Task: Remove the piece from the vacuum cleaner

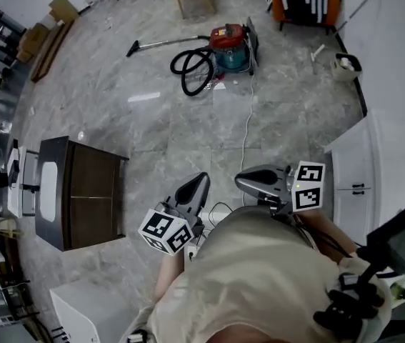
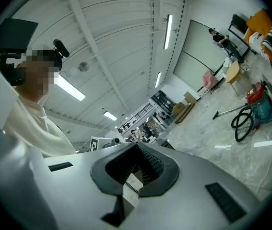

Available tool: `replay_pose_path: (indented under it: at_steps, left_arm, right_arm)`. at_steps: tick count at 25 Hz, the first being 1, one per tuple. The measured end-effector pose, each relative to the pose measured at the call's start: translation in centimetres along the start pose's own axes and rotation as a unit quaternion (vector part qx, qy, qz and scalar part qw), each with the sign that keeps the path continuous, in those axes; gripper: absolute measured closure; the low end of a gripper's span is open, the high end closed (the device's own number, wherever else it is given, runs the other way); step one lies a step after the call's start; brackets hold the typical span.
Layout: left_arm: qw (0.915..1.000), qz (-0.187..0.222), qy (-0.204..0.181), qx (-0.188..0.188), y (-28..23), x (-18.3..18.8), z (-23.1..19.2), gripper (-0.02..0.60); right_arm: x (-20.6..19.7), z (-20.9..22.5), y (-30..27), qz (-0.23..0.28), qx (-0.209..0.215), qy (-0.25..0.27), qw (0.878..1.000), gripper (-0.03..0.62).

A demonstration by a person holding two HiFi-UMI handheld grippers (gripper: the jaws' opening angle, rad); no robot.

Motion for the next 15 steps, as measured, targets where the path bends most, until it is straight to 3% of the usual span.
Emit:
replay_pose_path:
  at_steps: [4, 12, 15]
  left_arm:
    - [0.9996, -0.003, 0.008, 0.027, -2.4, -0.3, 1.0, 0.578]
    - [0.9990, -0.010, -0.011, 0.041, -5.6, 0.4, 2.9, 0.578]
    - [0.9988, -0.017, -0.021, 0.041, -6.8, 0.7, 3.9, 0.578]
  right_arm:
    - [0.8, 1.4, 1.6, -0.010, 0.041, -0.005, 0.999, 0.591]
    - [1.9, 3.3, 4.3, 0.028, 0.071, -0.034, 0.996, 0.591]
    - [2.8, 3.5, 5.0, 0.020, 0.088, -0.011, 0.996, 0.592]
Point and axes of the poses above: the fingertips, and each gripper's own axes: y backward along the fingers, z to its right, x out of its top, the point moved 5 cm from there along y, backward along the fingers, and after that the axes turned 13 degrees about y, right-handed, at the moved point
